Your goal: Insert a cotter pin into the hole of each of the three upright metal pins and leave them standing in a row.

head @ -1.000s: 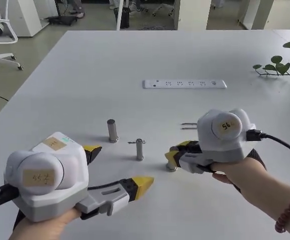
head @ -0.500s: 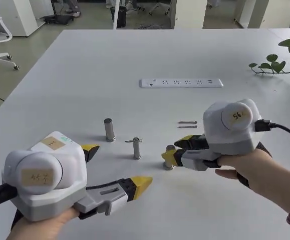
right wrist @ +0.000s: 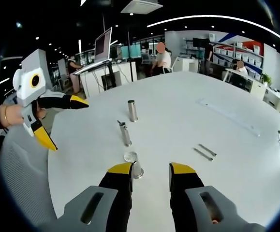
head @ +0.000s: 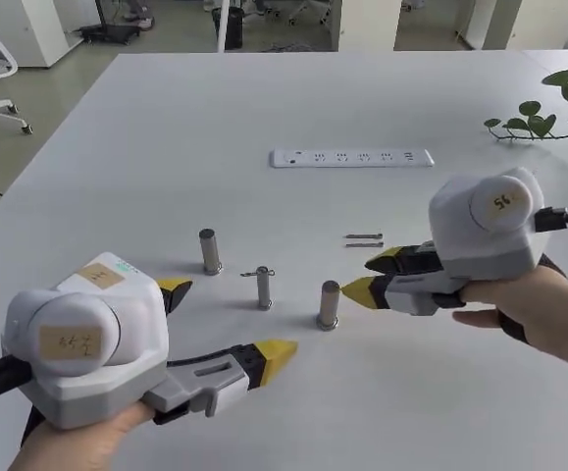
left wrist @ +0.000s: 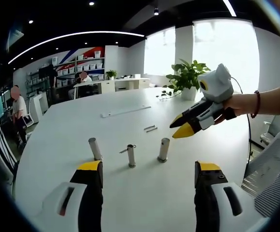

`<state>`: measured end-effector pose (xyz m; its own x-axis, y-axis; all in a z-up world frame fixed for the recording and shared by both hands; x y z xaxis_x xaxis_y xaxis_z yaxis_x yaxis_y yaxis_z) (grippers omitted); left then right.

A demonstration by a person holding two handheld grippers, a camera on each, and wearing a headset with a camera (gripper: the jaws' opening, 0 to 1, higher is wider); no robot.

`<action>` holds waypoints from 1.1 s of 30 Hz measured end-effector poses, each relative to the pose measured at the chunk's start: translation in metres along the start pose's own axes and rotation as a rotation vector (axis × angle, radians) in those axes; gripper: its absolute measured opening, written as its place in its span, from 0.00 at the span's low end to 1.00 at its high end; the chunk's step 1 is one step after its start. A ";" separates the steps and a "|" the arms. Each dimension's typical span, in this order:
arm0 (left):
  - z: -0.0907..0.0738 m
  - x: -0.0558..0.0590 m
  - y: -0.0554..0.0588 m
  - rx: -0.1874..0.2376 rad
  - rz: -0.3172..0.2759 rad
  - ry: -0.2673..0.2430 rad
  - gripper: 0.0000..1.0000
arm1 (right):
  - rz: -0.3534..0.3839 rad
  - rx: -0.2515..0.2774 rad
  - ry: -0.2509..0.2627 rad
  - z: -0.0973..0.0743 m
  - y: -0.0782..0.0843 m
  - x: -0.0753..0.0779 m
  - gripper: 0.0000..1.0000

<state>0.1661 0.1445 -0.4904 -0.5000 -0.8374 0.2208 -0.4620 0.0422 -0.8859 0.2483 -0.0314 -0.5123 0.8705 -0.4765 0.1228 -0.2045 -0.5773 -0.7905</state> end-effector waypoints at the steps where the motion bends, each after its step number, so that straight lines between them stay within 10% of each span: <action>1: 0.000 0.000 0.000 0.000 0.000 0.001 0.77 | -0.005 -0.006 0.003 0.000 0.001 0.003 0.24; 33: 0.015 -0.018 0.009 -0.023 -0.007 0.006 0.76 | -0.023 -0.200 0.060 0.059 0.035 0.107 0.13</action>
<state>0.1823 0.1513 -0.5082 -0.5013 -0.8343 0.2296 -0.4825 0.0493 -0.8745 0.3606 -0.0640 -0.5625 0.8489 -0.4970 0.1802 -0.2746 -0.7058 -0.6530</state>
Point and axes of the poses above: the centre of the closed fingertips' face, and the gripper's own axes: z roughly forward along the fingers, x roughly to its right, y roughly out of its underside, the point moved 5 cm from there along -z, roughly backward along the fingers, and after that the axes turned 11 degrees about -z, right-handed, at the moved point
